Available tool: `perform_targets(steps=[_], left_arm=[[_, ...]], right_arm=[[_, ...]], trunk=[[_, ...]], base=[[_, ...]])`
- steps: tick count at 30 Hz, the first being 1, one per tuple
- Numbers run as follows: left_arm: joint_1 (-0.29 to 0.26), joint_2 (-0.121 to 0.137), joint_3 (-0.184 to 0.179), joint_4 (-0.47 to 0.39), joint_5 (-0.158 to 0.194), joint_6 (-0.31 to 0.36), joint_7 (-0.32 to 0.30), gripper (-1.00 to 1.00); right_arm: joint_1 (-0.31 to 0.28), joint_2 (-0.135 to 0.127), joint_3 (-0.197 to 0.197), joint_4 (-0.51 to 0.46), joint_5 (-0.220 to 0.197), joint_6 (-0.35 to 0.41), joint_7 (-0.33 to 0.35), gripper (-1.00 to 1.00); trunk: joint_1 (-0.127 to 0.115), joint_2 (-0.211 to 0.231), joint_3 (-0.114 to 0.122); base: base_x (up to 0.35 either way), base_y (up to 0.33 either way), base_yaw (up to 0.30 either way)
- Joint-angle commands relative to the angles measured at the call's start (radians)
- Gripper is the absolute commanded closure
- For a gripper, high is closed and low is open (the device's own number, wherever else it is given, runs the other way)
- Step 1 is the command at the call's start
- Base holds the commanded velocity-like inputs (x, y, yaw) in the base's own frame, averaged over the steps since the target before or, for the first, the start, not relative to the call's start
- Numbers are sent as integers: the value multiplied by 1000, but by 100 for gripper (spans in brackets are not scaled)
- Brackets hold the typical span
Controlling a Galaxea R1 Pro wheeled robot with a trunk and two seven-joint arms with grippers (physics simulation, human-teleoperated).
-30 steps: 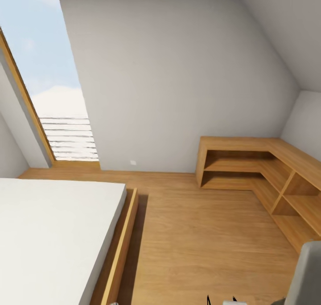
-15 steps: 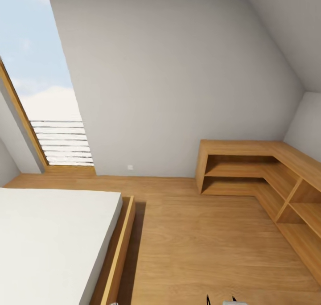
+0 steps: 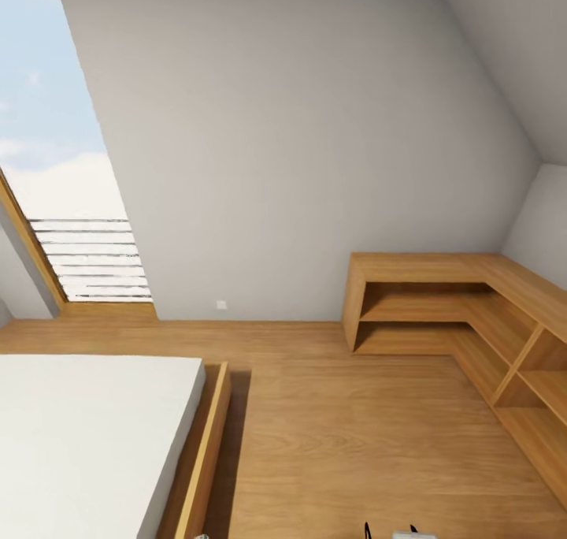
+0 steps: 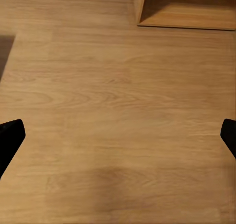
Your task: In the bedroom, organize the workspace by keeping the computer under the desk, ensuring the monitor is on the desk, placing the keyboard on the desk next to the monitor, placing the mouse on the desk next to the keyboard, moving the folder from the swivel chair onto the desk next to the mouse, stacking the notebook on top of the folder with the pen on top of the notebook, and positioning the swivel chair next to the desk.
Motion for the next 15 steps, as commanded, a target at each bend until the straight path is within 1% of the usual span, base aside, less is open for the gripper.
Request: perform_targets(steps=[1, 8, 15], left_arm=[[-1, 0, -9, 0, 6, -4, 7, -100], [-1, 0, -9, 0, 6, -4, 7, -100], [-1, 0, -9, 0, 6, -4, 7, -100]], right_arm=[[-1, 0, 8, 0, -1, -1, -9, -100], [-1, -1, 8, 0, -1, -1, -9, -100], [-1, 0, 8, 0, -1, -1, -9, -100]], trunk=[[1, -2, -2], [1, -2, 2], [1, -2, 3]], base=[[322, 0, -8], [322, 0, -91], [322, 0, -27]])
